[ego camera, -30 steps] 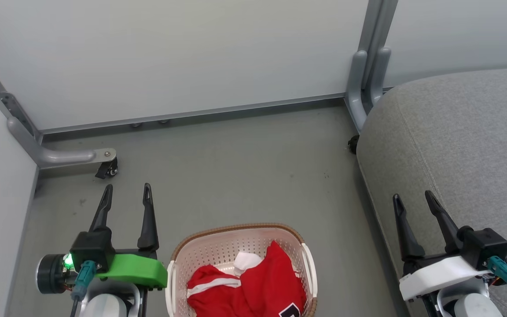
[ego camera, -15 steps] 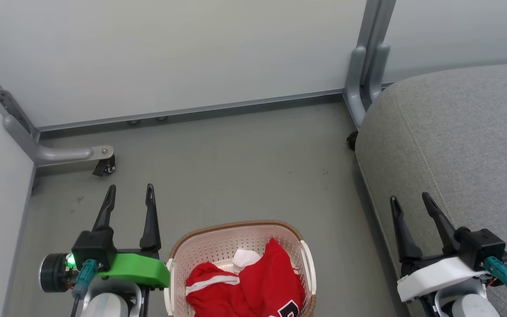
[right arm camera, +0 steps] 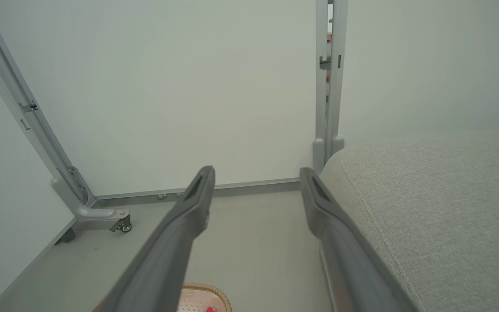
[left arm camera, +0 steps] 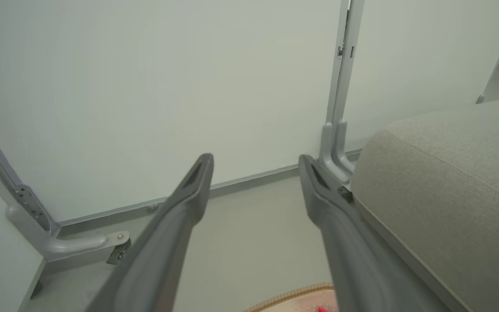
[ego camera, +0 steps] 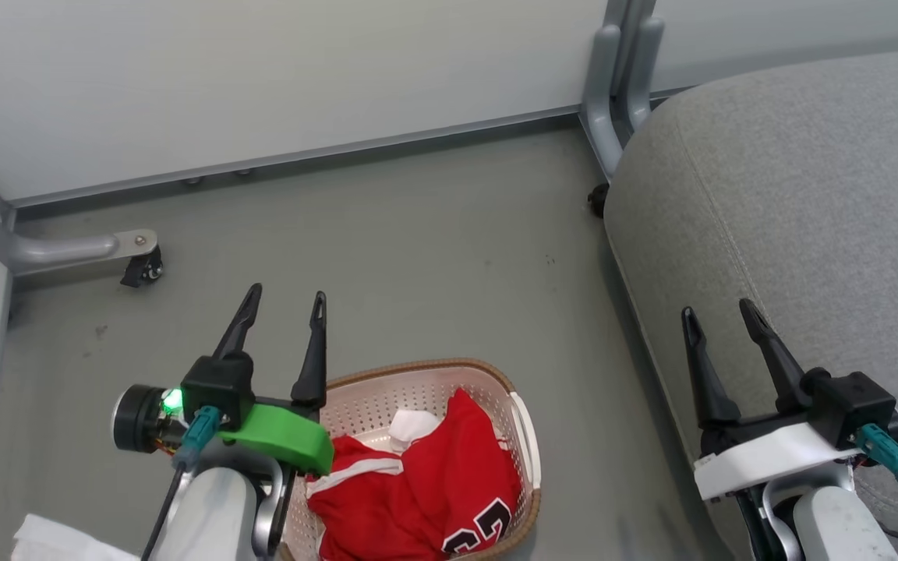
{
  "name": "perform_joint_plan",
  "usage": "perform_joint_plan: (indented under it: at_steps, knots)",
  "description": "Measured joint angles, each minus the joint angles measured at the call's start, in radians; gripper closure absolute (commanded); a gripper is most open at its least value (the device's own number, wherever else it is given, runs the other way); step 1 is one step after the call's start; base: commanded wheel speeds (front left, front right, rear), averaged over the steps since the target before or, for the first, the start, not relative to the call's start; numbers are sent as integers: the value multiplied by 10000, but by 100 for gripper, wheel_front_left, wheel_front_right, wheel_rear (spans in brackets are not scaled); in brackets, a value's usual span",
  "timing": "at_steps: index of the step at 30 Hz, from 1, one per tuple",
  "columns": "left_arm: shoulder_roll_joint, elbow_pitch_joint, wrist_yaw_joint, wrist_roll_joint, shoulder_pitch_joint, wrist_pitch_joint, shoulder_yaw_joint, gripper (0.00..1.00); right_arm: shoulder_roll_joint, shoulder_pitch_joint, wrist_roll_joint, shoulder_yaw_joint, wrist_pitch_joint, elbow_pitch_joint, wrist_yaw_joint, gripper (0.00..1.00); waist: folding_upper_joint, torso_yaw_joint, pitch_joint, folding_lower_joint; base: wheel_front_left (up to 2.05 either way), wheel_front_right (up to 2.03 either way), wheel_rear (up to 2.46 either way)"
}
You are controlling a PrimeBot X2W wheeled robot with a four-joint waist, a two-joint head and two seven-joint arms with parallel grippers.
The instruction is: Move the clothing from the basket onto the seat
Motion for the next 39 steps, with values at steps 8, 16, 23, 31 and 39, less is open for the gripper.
perform_joint_plan:
  at_steps: [8,16,23,31,39]
  knots:
    - [58,1358,-374,326,-1380,0,-769,0,-4,-671,81,142,0,-355,0,0,0,-612,1017,0,0,0,0]
    - [203,2803,-523,485,-2568,0,-1530,0,-6,-1357,270,339,0,-731,0,0,0,-1154,2171,0,0,0,0]
    - [336,4153,-566,481,-3431,2,-2155,0,-6,-1868,416,460,0,-997,0,0,0,-1607,3251,0,0,0,0]
    - [405,5743,-579,282,-4283,2,-3202,0,-8,-2271,489,583,0,-1233,0,0,0,-2046,4400,0,0,0,0]
    - [366,7423,-581,-50,-5079,10,-4251,0,-8,-2565,541,619,0,-1455,0,0,0,-2340,5430,0,0,0,0]
